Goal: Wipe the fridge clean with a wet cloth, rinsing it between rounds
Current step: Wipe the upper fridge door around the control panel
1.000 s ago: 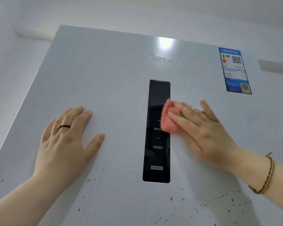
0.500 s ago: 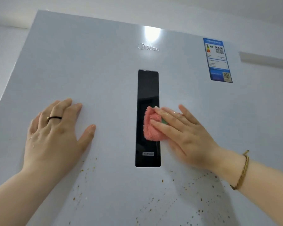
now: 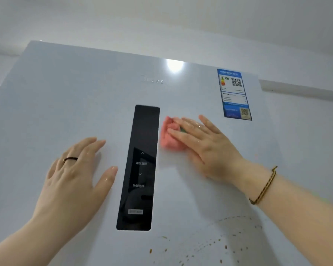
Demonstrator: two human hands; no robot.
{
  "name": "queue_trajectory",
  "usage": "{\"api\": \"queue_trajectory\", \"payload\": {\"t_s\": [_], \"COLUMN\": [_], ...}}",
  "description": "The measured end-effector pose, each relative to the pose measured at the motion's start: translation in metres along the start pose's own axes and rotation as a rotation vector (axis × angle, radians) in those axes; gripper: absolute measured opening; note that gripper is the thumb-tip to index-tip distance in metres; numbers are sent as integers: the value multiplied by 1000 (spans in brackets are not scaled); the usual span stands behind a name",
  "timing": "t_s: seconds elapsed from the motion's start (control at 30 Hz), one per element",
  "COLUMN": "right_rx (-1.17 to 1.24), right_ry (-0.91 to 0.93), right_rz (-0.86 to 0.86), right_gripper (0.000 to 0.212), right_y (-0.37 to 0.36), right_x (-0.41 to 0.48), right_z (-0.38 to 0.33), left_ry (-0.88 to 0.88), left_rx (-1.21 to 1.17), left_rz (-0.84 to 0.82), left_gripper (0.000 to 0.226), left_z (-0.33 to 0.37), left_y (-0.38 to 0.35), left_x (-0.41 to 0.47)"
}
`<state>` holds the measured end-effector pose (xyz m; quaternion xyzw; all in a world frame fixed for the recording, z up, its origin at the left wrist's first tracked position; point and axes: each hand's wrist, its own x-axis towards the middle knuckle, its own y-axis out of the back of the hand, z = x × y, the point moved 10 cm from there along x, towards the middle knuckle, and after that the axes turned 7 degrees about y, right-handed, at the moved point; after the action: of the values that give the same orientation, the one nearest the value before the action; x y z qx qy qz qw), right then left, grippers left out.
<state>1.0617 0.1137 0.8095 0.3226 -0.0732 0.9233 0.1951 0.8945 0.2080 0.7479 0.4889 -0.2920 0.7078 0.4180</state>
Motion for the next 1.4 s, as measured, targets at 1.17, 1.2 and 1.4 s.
{"api": "queue_trajectory", "payload": {"t_s": [1.17, 1.2, 1.4], "right_rx": [100, 114, 123], "right_ry": [-282, -487, -249], "right_rz": [-26, 7, -13], "right_gripper": [54, 57, 50], "right_y": [14, 16, 5], "right_x": [-90, -101, -130], "right_z": [69, 99, 4], "left_ry": [108, 109, 82], "left_rx": [-29, -33, -45], "left_rz": [-45, -59, -102], "left_gripper": [45, 46, 45], "left_z": [12, 10, 7], "left_y": [-12, -12, -10], "left_x": [-21, -22, -24]}}
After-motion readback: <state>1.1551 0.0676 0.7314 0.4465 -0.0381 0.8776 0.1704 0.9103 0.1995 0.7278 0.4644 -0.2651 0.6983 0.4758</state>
